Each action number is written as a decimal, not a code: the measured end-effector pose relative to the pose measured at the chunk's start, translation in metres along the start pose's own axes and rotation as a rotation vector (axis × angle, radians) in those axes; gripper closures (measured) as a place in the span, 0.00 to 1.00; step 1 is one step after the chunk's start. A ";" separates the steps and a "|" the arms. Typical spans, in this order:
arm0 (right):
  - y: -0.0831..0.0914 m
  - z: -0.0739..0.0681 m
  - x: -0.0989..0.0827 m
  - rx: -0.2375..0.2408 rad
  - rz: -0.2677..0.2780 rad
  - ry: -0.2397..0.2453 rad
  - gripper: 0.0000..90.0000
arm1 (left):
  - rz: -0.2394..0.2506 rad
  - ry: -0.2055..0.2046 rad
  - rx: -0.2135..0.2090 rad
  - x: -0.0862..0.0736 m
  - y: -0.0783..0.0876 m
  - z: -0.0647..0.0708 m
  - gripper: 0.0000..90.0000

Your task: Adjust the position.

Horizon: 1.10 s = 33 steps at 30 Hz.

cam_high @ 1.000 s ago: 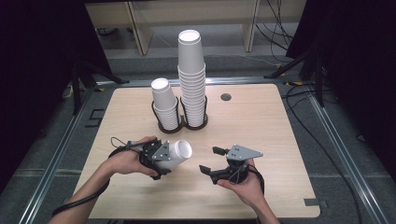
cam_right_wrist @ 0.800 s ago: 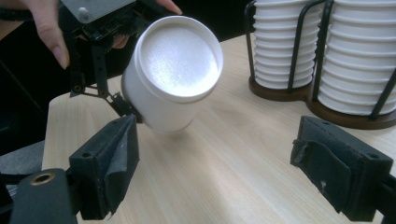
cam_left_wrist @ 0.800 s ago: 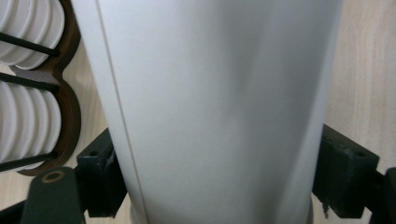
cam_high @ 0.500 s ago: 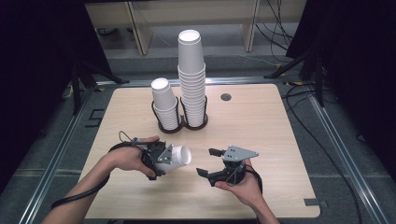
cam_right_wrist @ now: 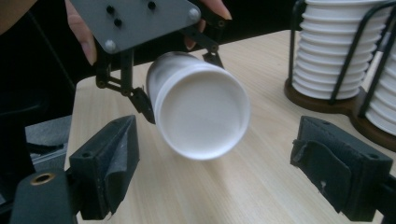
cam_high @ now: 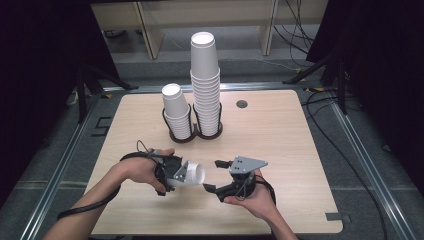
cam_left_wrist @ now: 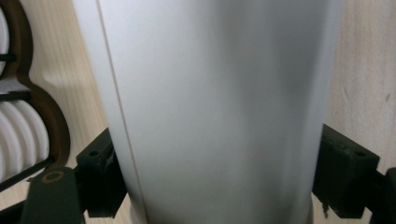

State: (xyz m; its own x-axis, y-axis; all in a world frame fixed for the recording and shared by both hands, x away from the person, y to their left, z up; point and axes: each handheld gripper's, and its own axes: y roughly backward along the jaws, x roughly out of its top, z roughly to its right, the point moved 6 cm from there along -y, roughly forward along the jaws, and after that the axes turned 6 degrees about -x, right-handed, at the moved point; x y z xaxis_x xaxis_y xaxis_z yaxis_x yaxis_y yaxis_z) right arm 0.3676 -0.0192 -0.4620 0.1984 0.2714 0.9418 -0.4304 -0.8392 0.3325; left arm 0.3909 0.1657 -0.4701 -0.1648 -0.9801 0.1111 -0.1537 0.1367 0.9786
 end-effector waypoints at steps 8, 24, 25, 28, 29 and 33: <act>-0.015 -0.009 0.000 0.049 -0.028 0.056 0.17 | -0.034 -0.042 -0.016 0.004 -0.001 0.002 0.20; -0.030 -0.014 -0.004 0.083 -0.063 0.067 0.17 | -0.045 -0.077 -0.030 0.009 -0.001 0.005 0.20; -0.030 -0.015 -0.005 0.091 -0.078 0.063 0.17 | -0.047 -0.077 -0.031 0.009 -0.002 0.005 0.20; -0.032 -0.015 -0.004 0.091 -0.078 0.062 0.17 | -0.052 -0.077 -0.037 0.010 -0.003 0.006 0.20; -0.033 -0.016 -0.004 0.095 -0.078 0.064 0.17 | -0.051 -0.079 -0.034 0.010 -0.003 0.006 0.20; -0.036 -0.017 -0.004 0.102 -0.088 0.072 0.17 | -0.057 -0.083 -0.041 0.011 -0.003 0.007 0.19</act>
State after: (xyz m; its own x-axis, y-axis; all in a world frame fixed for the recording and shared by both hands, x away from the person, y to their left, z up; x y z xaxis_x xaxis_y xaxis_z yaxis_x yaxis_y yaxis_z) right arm 0.3674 0.0173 -0.4770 0.1665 0.3756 0.9117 -0.3221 -0.8532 0.4103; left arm 0.3830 0.1552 -0.4730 -0.2370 -0.9706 0.0424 -0.1249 0.0737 0.9894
